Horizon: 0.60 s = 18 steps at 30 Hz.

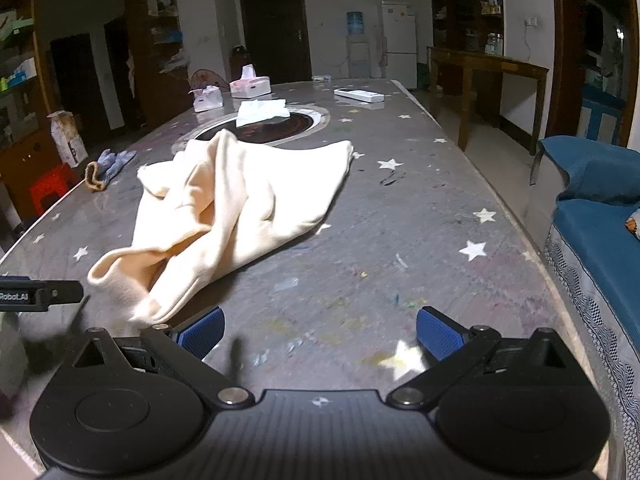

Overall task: Fold clothes
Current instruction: 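Move both grippers toward the crumpled cream sweatshirt on the table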

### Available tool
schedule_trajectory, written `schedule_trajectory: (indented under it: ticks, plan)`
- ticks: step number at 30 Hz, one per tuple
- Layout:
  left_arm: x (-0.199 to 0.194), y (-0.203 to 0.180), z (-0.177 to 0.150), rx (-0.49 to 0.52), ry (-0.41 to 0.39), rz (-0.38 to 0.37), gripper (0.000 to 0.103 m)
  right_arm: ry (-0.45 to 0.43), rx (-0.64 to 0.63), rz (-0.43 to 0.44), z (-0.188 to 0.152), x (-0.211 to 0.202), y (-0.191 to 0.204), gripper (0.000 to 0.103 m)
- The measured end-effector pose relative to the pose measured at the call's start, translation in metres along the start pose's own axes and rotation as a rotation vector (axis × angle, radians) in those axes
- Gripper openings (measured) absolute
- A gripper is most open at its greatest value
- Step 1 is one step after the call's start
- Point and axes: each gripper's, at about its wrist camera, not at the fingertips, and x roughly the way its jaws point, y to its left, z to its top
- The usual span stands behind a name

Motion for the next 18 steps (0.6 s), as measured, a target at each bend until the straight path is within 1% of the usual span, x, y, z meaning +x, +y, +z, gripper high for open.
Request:
schedule_trajectory:
  ticks: [5,18]
  plan:
    - [-0.006,-0.006,-0.003,0.012,-0.001,-0.010,0.103,0.001,-0.015,0.017,-0.004,-0.006,0.007,0.103]
    - [-0.019,-0.020,-0.006,0.057,-0.004,-0.030,0.103,-0.007,-0.056,0.024,-0.007,-0.018,0.023,0.103]
